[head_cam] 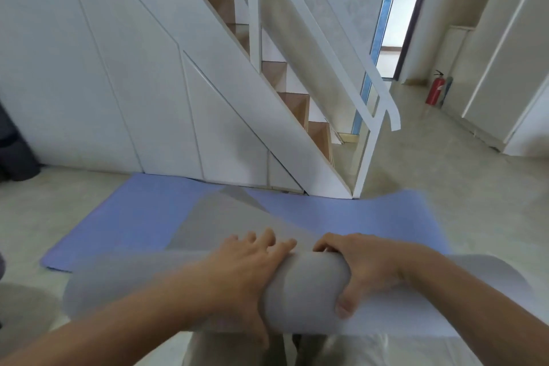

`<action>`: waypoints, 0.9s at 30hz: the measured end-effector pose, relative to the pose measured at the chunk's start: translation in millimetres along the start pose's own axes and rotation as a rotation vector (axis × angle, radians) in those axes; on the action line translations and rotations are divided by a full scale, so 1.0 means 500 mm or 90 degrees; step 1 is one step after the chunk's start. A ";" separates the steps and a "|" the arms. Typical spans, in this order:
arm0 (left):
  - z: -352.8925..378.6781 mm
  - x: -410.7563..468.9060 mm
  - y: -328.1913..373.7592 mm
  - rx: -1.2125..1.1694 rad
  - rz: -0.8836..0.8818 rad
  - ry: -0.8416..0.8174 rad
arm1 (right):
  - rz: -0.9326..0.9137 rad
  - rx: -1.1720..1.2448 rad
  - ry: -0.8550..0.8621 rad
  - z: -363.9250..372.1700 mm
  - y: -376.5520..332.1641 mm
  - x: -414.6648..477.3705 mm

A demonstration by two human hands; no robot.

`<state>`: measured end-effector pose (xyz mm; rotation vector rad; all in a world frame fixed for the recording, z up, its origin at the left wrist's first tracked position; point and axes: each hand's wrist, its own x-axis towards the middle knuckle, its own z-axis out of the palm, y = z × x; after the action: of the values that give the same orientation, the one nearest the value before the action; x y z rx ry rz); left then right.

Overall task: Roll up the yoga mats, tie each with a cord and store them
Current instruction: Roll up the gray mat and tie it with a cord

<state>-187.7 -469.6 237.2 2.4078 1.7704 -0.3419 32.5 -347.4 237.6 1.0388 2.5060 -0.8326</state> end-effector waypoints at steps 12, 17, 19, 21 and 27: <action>-0.002 0.097 -0.080 -0.351 0.011 -0.340 | -0.084 -0.260 0.110 0.069 -0.008 -0.054; -0.024 0.071 -0.055 -0.345 0.015 -0.300 | -0.013 -0.035 -0.007 0.041 0.015 -0.042; -0.018 0.049 -0.012 -0.150 0.044 -0.159 | 0.004 0.004 -0.029 0.025 0.025 -0.025; 0.016 0.038 0.035 -0.001 0.079 -0.058 | 0.016 0.027 -0.043 0.011 0.031 -0.013; 0.002 0.116 -0.031 -0.244 0.042 -0.105 | -0.020 -0.207 0.110 0.037 0.033 -0.030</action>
<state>-186.2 -411.7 221.9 2.0990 1.5208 -0.1683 55.9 -357.7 223.8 0.9964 2.6870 -0.3348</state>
